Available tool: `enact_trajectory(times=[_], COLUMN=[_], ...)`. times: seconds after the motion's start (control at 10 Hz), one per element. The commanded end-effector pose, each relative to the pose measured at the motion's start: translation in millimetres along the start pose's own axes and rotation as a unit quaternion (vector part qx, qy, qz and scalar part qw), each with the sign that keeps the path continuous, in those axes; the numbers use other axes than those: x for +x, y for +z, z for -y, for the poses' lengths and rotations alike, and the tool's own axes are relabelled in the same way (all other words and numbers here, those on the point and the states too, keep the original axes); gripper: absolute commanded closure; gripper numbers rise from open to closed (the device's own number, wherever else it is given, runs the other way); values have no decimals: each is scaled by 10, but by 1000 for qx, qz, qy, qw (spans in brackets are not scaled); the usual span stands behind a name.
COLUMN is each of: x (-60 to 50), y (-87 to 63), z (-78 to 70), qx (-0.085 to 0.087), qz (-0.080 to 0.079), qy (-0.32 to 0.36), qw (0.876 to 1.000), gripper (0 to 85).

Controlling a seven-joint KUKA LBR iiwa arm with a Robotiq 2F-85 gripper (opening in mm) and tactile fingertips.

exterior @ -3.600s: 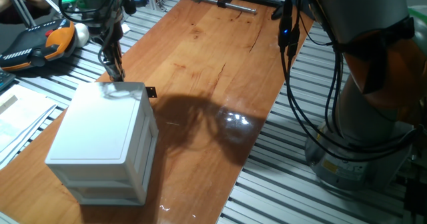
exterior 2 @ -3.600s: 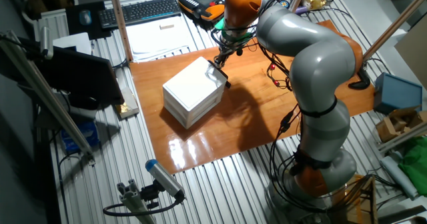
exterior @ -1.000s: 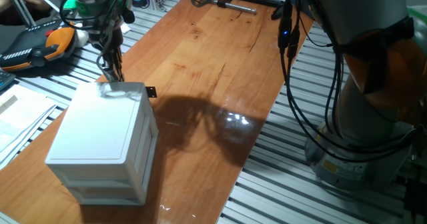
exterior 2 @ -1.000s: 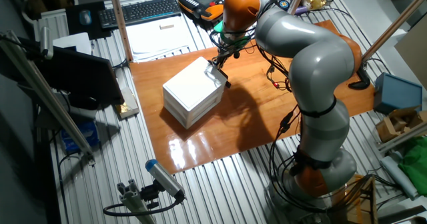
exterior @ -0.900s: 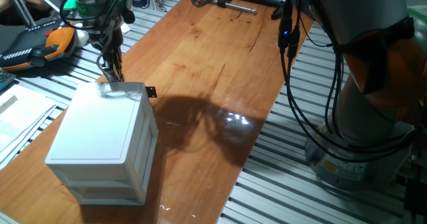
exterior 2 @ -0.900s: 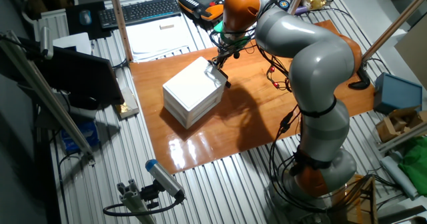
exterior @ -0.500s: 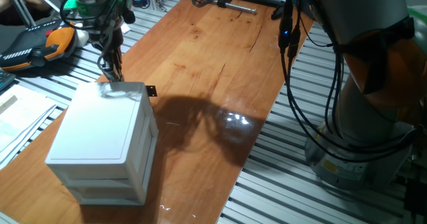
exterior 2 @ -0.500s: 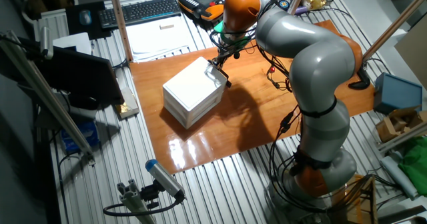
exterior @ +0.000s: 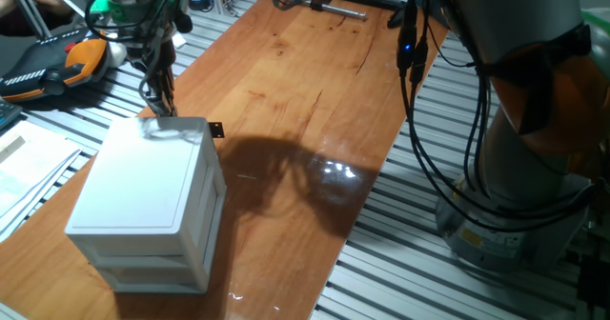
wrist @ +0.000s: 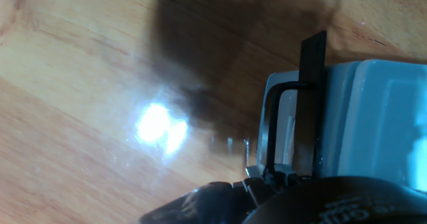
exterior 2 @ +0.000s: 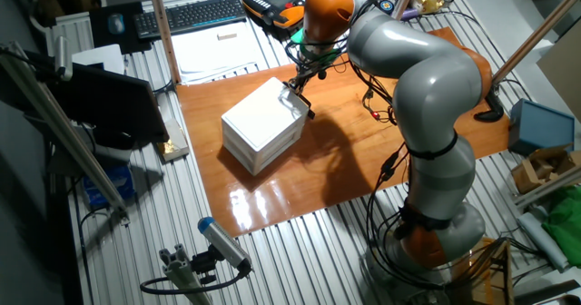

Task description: Grasp the handle and open the drawer

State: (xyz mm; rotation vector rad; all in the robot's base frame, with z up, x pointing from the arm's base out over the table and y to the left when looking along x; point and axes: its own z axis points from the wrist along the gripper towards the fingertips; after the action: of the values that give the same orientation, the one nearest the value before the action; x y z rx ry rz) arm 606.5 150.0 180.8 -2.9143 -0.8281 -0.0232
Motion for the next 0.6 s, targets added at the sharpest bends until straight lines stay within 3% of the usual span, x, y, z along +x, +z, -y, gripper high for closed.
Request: enact_trajectory(times=[0.0,0.5], x=[3,-15], y=[-14,12], z=[-7,-41], qx=[-3,-2], qz=[1,-1], qy=[1,-2], qw=[1000,1000], gripper=[843,843])
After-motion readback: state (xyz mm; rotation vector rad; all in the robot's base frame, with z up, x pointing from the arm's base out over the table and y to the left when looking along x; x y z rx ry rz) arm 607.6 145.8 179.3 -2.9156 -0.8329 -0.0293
